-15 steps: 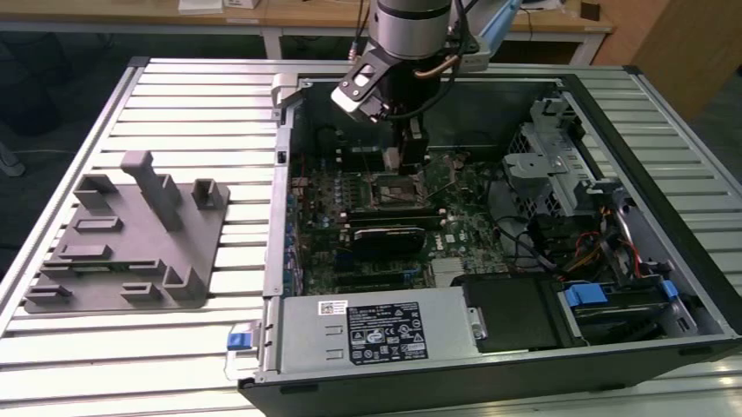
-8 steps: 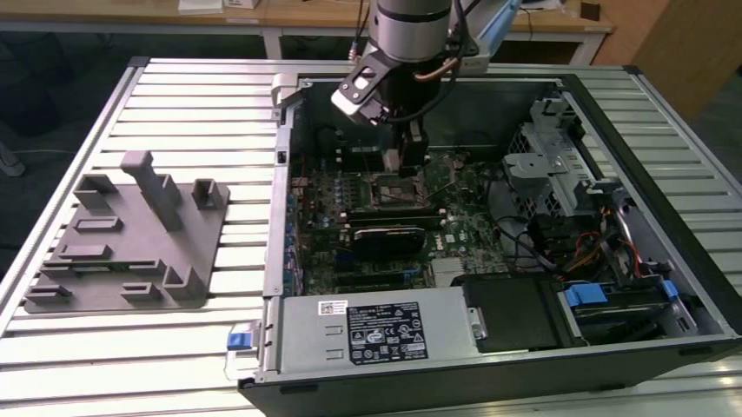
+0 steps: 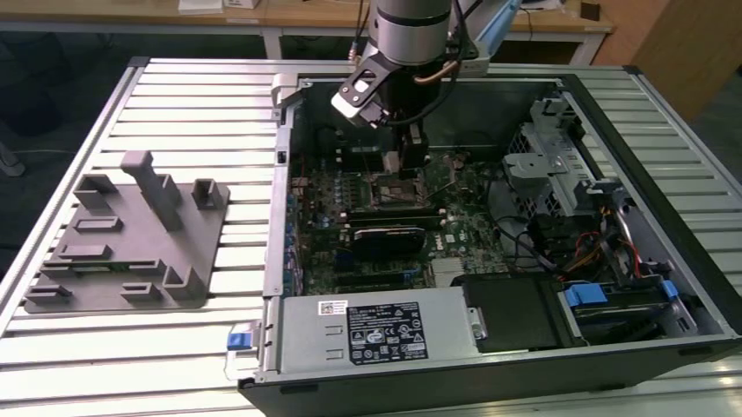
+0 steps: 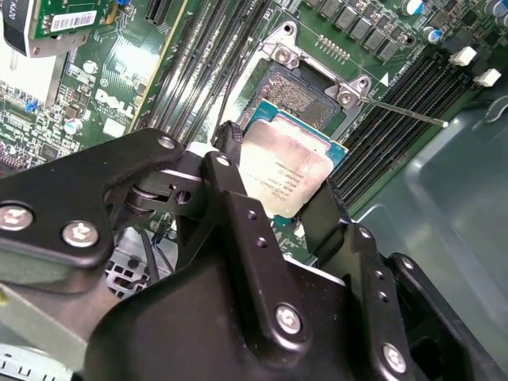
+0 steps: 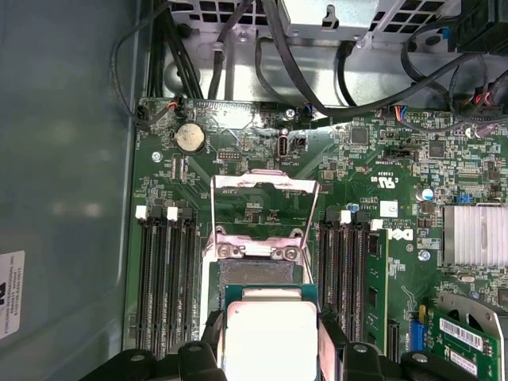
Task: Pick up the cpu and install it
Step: 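Place the cpu into insertion slot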
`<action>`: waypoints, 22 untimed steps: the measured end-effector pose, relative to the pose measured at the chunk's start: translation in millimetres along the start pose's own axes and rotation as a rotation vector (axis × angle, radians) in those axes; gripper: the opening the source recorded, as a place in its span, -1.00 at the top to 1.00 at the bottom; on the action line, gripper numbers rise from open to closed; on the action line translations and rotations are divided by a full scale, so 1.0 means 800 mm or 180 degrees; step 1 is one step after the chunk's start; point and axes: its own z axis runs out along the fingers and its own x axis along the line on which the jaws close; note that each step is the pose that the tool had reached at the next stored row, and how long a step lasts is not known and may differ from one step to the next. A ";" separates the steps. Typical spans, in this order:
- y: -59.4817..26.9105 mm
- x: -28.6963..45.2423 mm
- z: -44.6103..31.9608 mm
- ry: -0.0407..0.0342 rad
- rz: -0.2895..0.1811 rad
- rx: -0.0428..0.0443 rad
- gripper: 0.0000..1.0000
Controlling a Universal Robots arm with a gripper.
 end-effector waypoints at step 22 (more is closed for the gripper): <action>-0.001 0.0002 0.0090 -0.0004 0.0016 0.0000 -0.09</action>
